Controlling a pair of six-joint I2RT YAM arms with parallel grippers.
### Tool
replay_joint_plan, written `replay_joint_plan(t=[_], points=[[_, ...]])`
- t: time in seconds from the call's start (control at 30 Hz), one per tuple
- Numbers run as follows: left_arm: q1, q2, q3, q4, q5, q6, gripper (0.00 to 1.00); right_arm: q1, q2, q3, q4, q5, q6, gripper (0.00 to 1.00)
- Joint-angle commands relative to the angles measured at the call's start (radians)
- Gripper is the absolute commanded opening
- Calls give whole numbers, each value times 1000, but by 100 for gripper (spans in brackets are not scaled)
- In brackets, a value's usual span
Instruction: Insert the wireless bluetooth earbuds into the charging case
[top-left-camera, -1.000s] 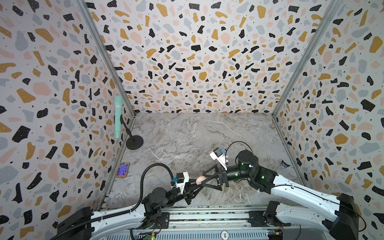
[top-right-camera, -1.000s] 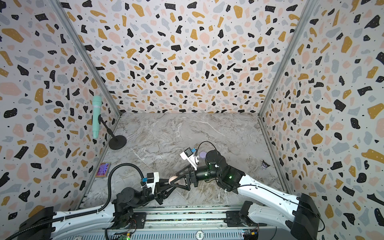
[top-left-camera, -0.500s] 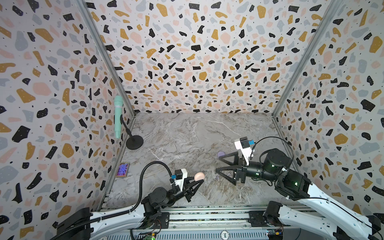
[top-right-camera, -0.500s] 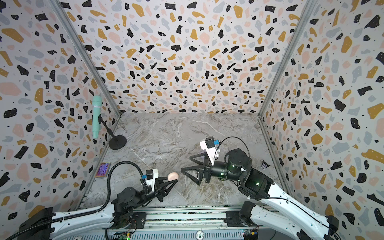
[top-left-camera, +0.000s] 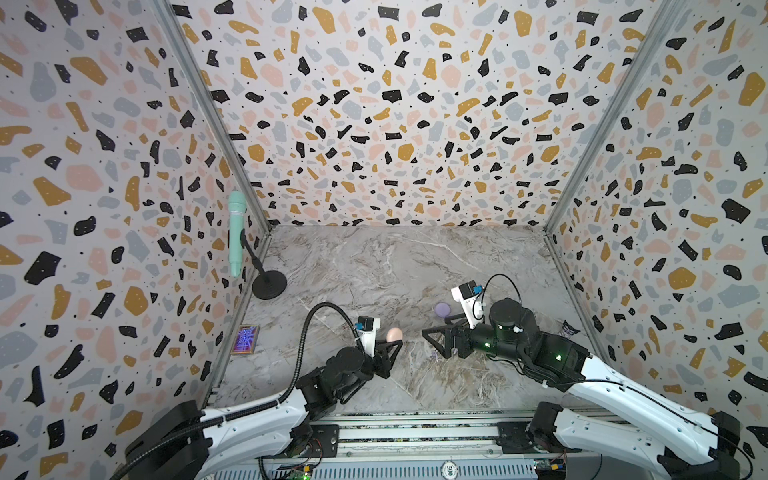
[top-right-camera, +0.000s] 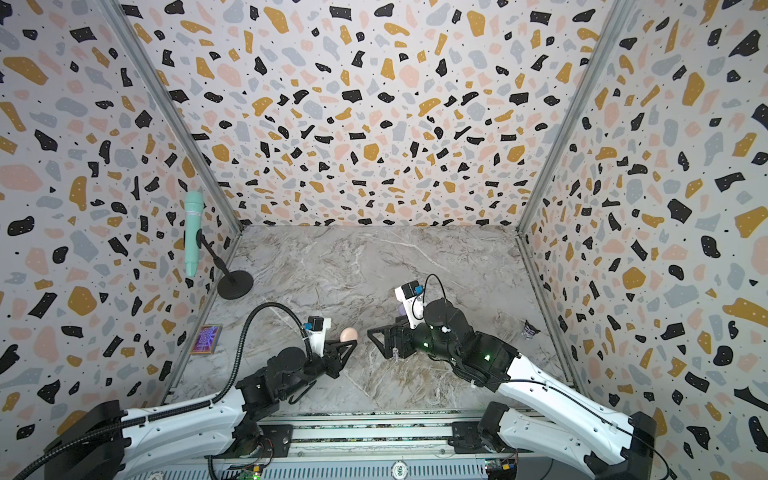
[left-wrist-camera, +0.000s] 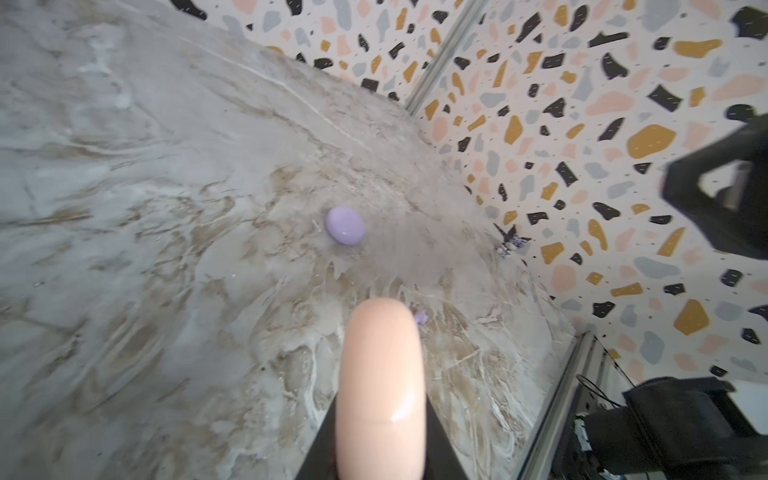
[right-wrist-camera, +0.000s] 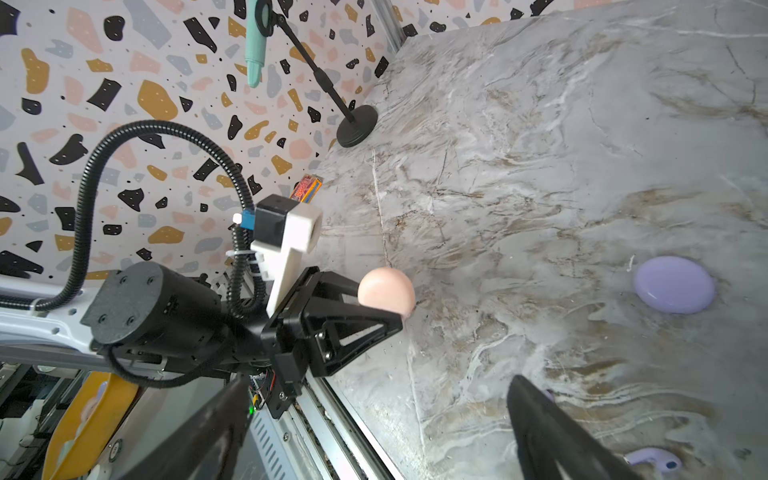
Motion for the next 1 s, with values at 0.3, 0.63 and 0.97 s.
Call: replay_joint_plan(t=[0.3,0.63,0.97], points=[[190,228,152,-35,213,-37,0,-2,3,-57,53,-10,8,97],[308,430,350,-252,240,15,0,-2,10,-67,61,-14,-2,97],[364,607,486,-370,276,23,0,-2,8,-70,59,-20,-20,97]])
